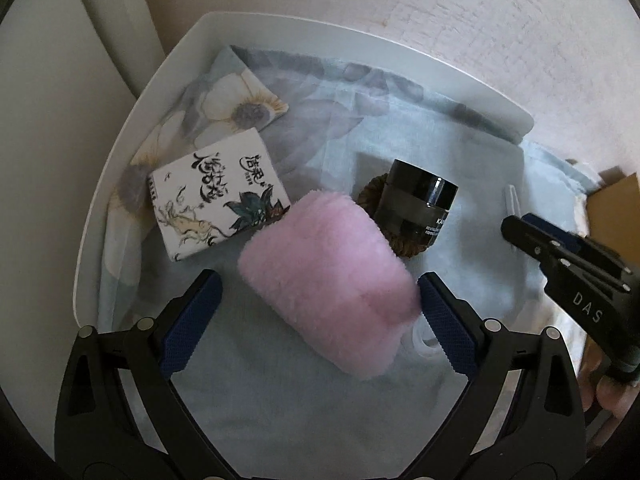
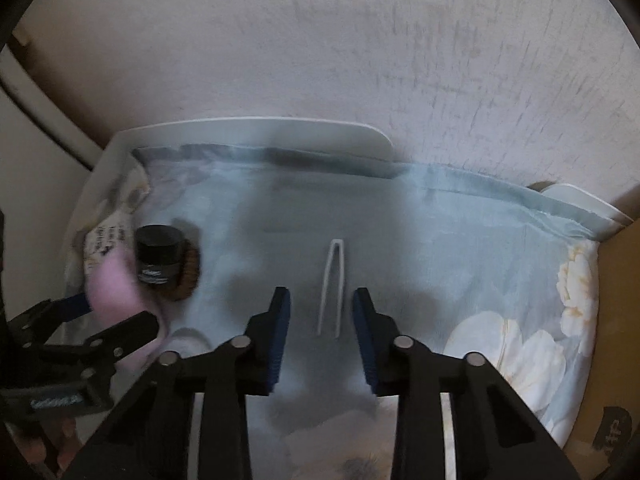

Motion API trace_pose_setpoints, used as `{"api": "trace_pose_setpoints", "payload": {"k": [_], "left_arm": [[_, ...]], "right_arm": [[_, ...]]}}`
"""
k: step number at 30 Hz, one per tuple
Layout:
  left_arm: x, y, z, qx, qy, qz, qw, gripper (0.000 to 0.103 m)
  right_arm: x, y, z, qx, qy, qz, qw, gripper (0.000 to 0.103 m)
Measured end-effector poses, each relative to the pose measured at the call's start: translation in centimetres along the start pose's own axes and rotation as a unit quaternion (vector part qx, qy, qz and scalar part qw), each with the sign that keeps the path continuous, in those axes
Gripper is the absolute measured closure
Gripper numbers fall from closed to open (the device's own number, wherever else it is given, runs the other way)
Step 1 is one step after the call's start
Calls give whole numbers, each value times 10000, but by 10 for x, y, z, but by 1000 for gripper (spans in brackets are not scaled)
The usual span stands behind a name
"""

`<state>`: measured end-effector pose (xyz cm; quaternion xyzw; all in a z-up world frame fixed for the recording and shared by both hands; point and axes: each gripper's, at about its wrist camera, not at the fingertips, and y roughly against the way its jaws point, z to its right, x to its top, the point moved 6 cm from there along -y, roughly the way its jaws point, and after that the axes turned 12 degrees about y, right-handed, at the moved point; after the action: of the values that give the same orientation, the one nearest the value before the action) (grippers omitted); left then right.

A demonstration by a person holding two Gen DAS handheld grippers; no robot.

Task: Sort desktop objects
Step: 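Grasp the pink fuzzy pouch with the left tool while the right tool grasps the white tweezers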

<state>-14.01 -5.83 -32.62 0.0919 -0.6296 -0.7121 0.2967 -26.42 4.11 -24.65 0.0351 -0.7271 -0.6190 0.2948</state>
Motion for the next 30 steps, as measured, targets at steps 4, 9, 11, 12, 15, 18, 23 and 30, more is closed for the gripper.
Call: {"api": "trace_pose_setpoints", "payload": {"k": [4, 9, 11, 12, 15, 18, 23, 30], "left_arm": [[-5, 3, 7, 213, -180, 275, 9992, 27], [-11, 6, 18, 269, -304, 487, 9980, 44], [-11, 9, 18, 216, -213, 508, 9983, 52], [-11, 12, 16, 170, -142, 537, 9983, 55], [-10, 19, 13, 90, -14, 550, 9984, 67], [-10, 24, 11, 64, 57, 539, 9985, 74], [-13, 38, 11, -73, 127, 595, 9981, 76], [-15, 52, 12, -145, 195, 694, 9973, 76]], "right_arm": [[0, 0, 2, -152, 95, 69, 9998, 91], [-2, 3, 5, -111, 150, 204, 9996, 94], [-2, 4, 5, -104, 168, 224, 9996, 94], [-3, 5, 6, -76, 142, 246, 9996, 94], [-2, 11, 8, 50, 15, 360, 9993, 94], [-3, 18, 12, 144, -54, 424, 9990, 94], [-2, 29, 13, 203, -61, 502, 9985, 94], [-2, 30, 10, 240, -85, 498, 9984, 94]]}}
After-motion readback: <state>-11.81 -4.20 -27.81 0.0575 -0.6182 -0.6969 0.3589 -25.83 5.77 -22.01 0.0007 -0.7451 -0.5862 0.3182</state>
